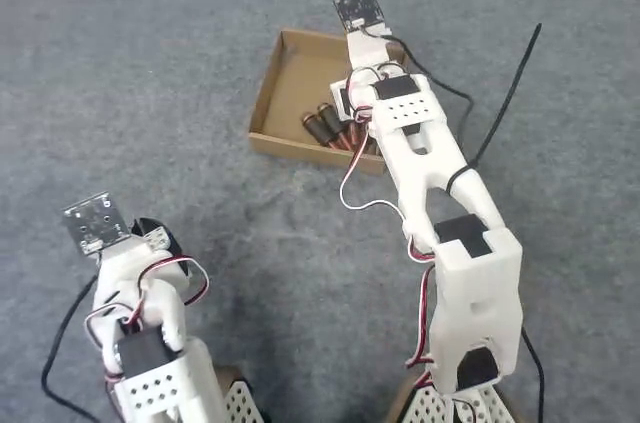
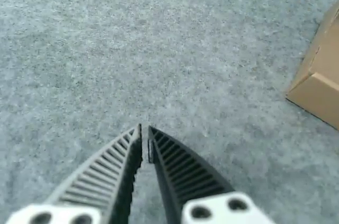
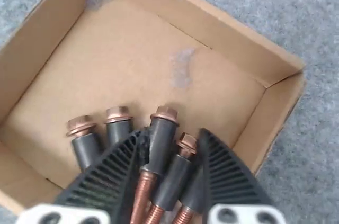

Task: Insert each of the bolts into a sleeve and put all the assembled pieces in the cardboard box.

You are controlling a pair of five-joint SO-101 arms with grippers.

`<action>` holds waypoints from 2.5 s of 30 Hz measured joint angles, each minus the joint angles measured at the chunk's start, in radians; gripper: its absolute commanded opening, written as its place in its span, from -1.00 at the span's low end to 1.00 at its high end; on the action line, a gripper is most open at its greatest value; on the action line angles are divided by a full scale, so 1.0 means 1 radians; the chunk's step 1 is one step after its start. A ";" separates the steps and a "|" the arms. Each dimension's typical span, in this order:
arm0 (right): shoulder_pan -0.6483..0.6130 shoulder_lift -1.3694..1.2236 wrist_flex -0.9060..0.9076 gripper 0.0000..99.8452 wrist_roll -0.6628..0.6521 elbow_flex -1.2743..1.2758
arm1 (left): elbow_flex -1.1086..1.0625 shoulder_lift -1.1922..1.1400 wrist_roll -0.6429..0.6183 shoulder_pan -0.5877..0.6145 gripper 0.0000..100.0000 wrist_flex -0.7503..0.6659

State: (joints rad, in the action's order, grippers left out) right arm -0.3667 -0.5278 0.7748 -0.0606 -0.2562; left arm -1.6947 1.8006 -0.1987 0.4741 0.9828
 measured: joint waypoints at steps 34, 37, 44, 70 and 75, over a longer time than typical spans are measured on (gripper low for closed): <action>0.160 0.850 0.301 -0.99 0.117 0.707 | 0.000 0.000 0.000 0.000 -0.97 0.000; 0.157 0.970 0.232 -0.99 0.117 0.873 | 0.000 0.000 0.000 0.000 -0.97 0.000; 0.160 1.281 0.017 -0.99 0.117 1.286 | 0.000 0.000 0.000 0.000 -0.97 0.000; 0.158 2.295 0.233 -0.98 0.118 1.927 | 0.000 0.000 0.002 -0.084 -0.97 0.130; 0.193 2.321 0.356 -0.99 0.117 1.927 | 0.000 0.000 0.002 -0.084 -0.97 0.141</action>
State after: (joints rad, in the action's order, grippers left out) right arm -0.1734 1.7937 1.1308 0.0560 1.6709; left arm -1.6947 1.8006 -0.1972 0.3897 1.1239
